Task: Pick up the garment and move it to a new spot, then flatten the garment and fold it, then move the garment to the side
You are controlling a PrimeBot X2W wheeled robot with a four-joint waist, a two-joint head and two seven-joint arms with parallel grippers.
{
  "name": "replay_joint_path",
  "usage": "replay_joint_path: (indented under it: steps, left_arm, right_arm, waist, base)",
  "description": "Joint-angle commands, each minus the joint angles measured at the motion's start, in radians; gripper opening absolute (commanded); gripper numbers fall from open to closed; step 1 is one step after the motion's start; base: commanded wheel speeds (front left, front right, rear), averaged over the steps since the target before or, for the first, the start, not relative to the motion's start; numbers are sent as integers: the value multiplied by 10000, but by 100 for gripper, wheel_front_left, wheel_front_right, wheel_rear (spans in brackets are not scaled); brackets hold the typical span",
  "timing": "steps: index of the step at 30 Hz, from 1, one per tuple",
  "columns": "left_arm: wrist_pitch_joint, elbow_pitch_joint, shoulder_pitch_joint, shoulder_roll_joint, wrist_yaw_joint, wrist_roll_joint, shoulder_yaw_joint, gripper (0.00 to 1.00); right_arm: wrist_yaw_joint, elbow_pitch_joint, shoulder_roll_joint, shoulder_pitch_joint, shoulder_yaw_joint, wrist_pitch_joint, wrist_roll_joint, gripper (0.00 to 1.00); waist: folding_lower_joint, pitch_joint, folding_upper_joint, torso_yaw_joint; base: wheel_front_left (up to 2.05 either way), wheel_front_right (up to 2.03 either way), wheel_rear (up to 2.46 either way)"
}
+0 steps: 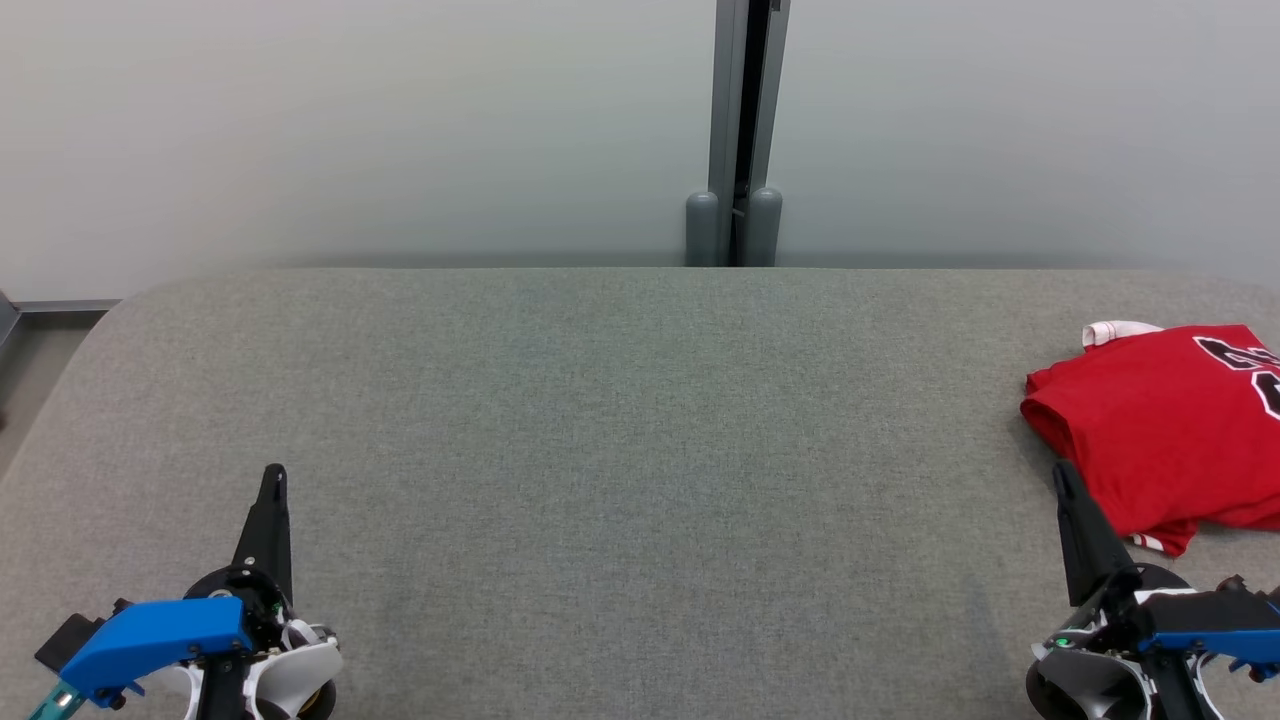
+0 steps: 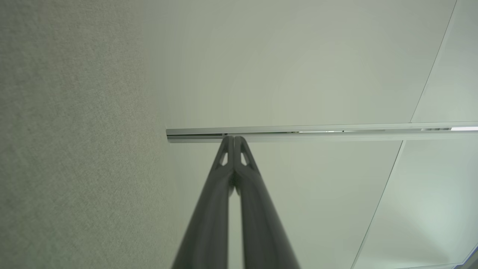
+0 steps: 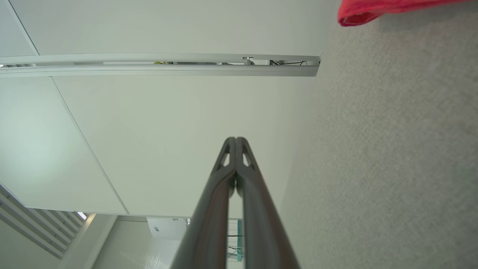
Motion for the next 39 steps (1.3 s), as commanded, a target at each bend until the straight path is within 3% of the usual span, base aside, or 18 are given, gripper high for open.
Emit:
replay_joint_path:
  steps: [1, 39]
  left_arm:
    - [43, -38, -104, -25, -46, -8, 35, 0]
    - [46, -39, -104, -27, -46, -4, 37, 0]
  right_arm:
    - [4, -33, -51, -135, -15, 36, 25, 0]
    - [4, -33, -52, -135, -13, 35, 25, 0]
  waist:
    - [0, 0, 0, 0]
    - [0, 0, 0, 0]
  base:
    - [0, 0, 0]
    - [0, 0, 0]
